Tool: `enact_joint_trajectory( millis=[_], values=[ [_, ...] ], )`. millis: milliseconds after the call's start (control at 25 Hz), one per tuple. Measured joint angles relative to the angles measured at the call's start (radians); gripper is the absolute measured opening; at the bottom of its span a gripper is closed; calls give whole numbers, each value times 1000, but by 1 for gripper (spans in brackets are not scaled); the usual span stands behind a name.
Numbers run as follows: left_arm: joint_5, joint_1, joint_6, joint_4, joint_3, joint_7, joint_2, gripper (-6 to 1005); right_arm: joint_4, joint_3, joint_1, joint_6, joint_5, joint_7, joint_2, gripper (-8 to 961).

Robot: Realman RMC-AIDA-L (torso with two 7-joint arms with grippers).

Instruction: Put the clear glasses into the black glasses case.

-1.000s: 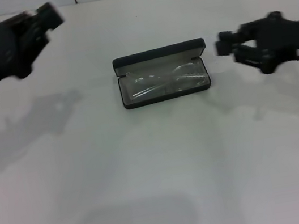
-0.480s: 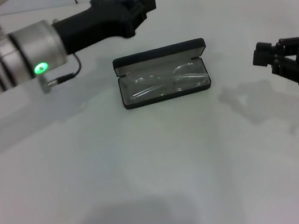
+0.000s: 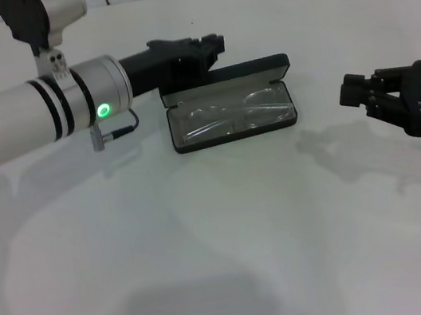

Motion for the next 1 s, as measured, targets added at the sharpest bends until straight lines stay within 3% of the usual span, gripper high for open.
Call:
enact_joint_trajectory(
  millis=[480, 680, 800, 920, 1000],
  values=[
    [-28, 26, 9, -109, 18, 12, -6, 138, 14, 1, 50, 25, -5, -7, -4, 148],
    [-44, 72, 55, -141, 23, 59, -6, 144, 27, 2, 72, 37, -7, -12, -5, 149],
    [-50, 119, 240, -63, 30, 159, 0, 147, 22, 2, 72, 36, -8, -20, -7, 149],
    [-133, 222, 464, 109, 45, 218, 1, 150, 15, 3, 71, 32, -8, -24, -9, 150],
    [-207, 293, 530, 212, 88, 221, 4, 153, 5, 3, 73, 28, -8, -26, -13, 150]
  ],
)
